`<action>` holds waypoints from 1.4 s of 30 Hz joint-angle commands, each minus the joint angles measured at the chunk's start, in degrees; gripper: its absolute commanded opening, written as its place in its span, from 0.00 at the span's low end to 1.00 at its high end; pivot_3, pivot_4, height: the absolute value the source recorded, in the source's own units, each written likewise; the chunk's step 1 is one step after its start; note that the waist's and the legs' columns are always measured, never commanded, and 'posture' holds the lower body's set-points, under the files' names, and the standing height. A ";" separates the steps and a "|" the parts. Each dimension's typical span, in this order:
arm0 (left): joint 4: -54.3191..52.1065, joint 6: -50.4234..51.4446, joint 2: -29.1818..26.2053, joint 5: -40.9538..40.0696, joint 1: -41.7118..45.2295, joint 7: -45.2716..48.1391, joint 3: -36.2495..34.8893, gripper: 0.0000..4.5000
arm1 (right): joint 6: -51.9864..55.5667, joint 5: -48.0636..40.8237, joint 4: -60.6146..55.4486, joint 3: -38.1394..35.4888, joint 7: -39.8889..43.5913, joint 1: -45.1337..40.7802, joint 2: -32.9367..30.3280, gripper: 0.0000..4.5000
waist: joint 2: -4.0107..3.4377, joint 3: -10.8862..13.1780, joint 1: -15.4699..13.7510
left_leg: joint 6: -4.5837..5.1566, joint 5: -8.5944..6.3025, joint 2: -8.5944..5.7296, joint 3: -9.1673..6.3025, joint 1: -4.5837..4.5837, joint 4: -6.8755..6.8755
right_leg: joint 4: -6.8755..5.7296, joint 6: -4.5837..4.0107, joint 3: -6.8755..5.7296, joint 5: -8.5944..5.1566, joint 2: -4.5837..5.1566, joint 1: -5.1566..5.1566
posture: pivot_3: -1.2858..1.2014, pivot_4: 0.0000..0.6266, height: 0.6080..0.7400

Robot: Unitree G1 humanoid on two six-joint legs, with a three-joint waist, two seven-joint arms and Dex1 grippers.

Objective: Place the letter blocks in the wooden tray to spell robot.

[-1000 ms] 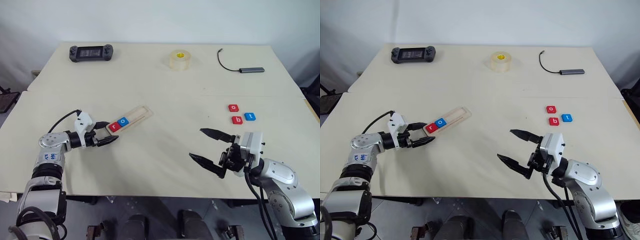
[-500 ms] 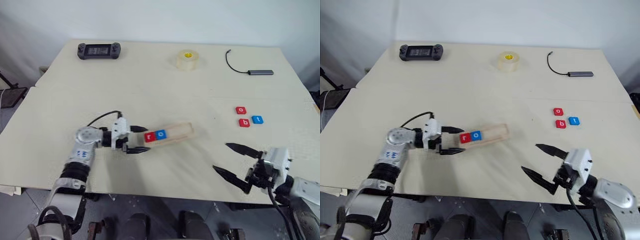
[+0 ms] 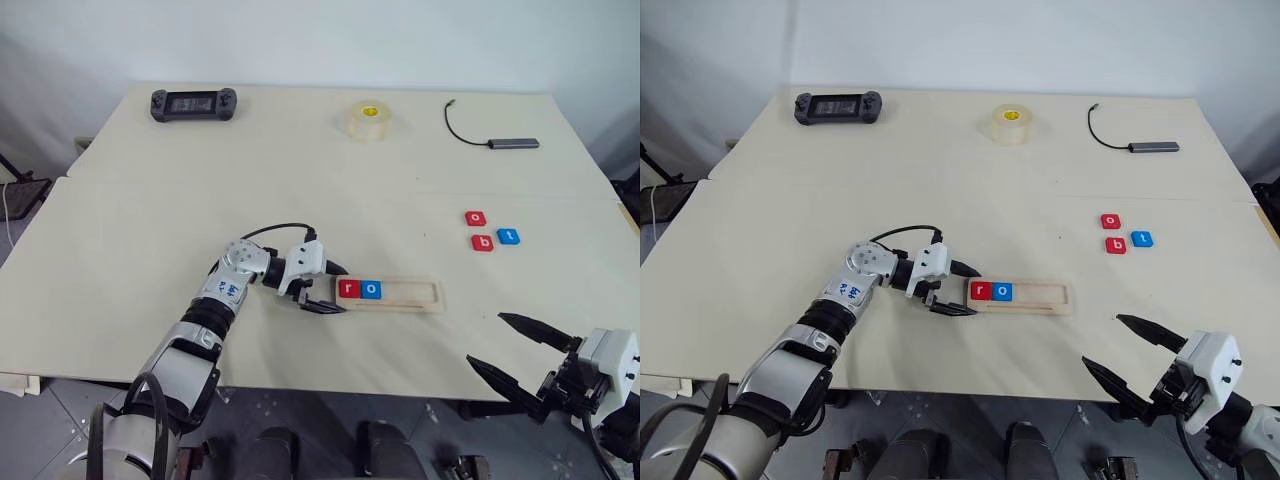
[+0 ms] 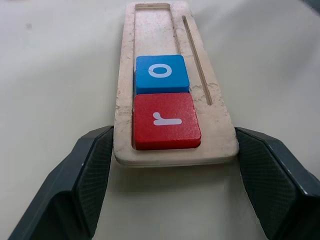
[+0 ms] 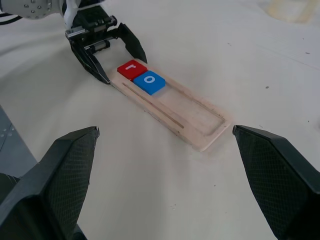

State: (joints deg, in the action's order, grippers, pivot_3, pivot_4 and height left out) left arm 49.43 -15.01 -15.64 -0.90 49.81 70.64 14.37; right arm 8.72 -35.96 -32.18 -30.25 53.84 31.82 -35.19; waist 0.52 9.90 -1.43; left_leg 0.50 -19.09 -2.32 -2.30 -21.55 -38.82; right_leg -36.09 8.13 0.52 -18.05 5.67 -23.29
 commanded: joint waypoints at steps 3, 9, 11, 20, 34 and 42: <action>-0.07 0.63 -0.85 -1.15 0.68 0.25 -2.08 0.99 | -1.24 -0.98 -2.49 -1.85 -0.84 0.91 1.23 1.00 | 0.00 0.00 -0.01 | 0.00 0.00 0.00 -0.01 0.00 -0.02 | 0.00 0.00 0.00 0.00 0.01 0.01 | 0.52 0.24 1.00; -4.57 1.46 -5.06 -6.34 -2.57 5.90 -6.48 0.99 | -3.86 -0.13 -2.00 -4.79 -1.99 4.92 5.09 1.00 | -0.01 0.00 0.06 | -0.01 0.00 0.01 -0.04 -0.01 -0.01 | -0.01 0.00 0.00 0.00 0.04 0.00 | 0.52 0.24 1.00; -4.94 0.79 -7.39 -8.16 -3.85 8.95 -7.99 0.99 | -5.68 0.33 -0.76 -6.34 -1.74 6.85 6.63 1.00 | -0.02 -0.01 0.15 | -0.02 0.00 0.02 -0.03 0.00 0.00 | 0.01 0.00 0.00 0.00 0.04 0.00 | 0.52 0.24 1.00; -13.39 -1.99 -12.42 -20.28 -13.25 13.91 -18.91 0.99 | -9.40 0.00 3.17 -9.24 -4.07 8.53 10.83 1.00 | -0.06 -0.02 0.13 | -0.04 -0.03 0.04 -0.09 0.01 0.02 | 0.06 -0.02 0.02 0.00 0.30 0.03 | 0.52 0.24 1.00; -37.03 15.23 -11.49 -24.79 -25.72 3.57 -18.35 0.99 | 34.85 3.82 19.09 5.63 -36.50 -43.45 -7.06 1.00 | -0.21 0.01 1.56 | -0.15 0.04 0.01 -0.28 0.24 -0.03 | 0.05 -0.13 -0.08 0.02 0.62 0.33 | 0.52 0.24 1.00; -41.17 16.25 -11.93 -23.80 -29.04 -0.28 -18.04 0.99 | 48.65 10.24 34.99 14.20 -40.11 -64.01 -9.52 1.00 | -0.22 0.00 1.47 | -0.01 -0.01 -0.16 -0.24 -0.01 -0.05 | 0.08 -0.10 -0.19 0.03 0.69 0.13 | 0.52 0.24 1.00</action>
State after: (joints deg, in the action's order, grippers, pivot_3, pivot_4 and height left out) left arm 10.98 1.39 -27.02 -24.55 21.34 71.07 -3.29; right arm 55.03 -26.60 2.44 -15.81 14.33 -30.62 -43.35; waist 0.30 9.90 0.05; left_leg 0.50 -19.09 -2.50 -2.56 -21.65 -38.87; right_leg -36.01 8.04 0.31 -18.01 6.40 -23.25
